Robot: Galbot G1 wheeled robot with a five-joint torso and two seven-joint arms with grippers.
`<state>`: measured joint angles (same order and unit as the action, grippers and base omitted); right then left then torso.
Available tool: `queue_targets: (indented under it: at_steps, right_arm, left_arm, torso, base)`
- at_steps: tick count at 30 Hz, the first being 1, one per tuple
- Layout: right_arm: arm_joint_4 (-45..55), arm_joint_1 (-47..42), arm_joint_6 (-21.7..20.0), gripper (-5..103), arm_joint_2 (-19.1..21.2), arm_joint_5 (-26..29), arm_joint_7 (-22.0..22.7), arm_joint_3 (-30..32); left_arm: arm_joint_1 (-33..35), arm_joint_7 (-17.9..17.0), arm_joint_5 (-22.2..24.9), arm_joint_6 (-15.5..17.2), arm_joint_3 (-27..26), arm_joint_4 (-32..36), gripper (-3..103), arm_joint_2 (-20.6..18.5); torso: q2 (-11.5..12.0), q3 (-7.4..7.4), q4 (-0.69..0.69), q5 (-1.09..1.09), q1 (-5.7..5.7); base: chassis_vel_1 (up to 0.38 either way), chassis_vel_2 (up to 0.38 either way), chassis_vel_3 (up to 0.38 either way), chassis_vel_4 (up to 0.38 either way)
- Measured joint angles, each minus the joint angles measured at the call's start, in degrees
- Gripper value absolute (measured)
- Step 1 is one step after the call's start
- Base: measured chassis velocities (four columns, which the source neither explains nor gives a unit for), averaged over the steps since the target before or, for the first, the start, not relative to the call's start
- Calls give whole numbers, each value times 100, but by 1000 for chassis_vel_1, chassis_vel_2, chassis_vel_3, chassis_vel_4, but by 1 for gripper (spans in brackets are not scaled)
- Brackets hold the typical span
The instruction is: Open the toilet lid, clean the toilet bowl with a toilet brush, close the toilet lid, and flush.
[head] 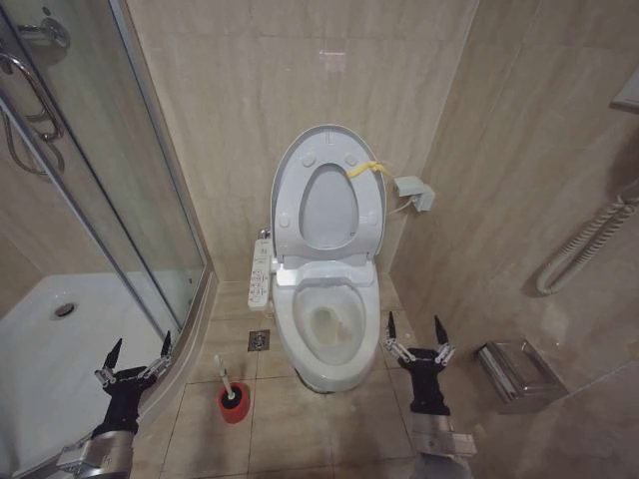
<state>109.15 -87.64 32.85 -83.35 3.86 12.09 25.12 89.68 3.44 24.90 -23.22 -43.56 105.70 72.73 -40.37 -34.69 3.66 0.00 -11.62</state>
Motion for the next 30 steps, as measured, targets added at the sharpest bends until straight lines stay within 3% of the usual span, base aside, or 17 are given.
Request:
queue_targets:
  at_steps: [2,5,9,13,25,28,30]
  right_arm:
    - [-62,15,21,100,-16,-23,6,-11]
    - [-77,35,17,100,-16,-23,37,-15]
    - [-94,80,-6,100,20,-13,61,0]
    - [-94,87,16,100,28,17,13,18]
    - [-159,113,84,100,66,87,-11,55]
    - [-227,180,131,100,85,178,-96,100]
    - [-272,235,145,100,110,335,-227,162]
  left_arm:
    - [-124,517,111,-395,-35,-486,100,-39]
    - [-186,823,249,-563,-18,-844,100,-57]
    - [-291,1806,455,-896,11,-1199,100,-13]
    - [-295,2110,425,-966,15,-1207,100,42]
    - [-55,2151,326,-1138,-107,-883,100,84]
    - [0,1867,222,-1117,-108,-772,100,60]
    - [40,1120,-108,-931,-53,-633,100,40]
  torso:
    - [0,0,2,-1,-1]
    - [1,0,0,-1,-1]
    - [1,0,1,-1,-1]
    - [1,0,1,0,-1]
    - [0,0,1,1,-1]
    - [0,0,0,0,-1]
    - [1,0,0,1,-1]
  base:
    - [0,0,0,0]
    - [0,0,0,0]
    - [0,0,0,0]
    - [0,0,0,0]
    - [0,0,0,0]
    - [0,0,0,0]
    - [0,0,0,0]
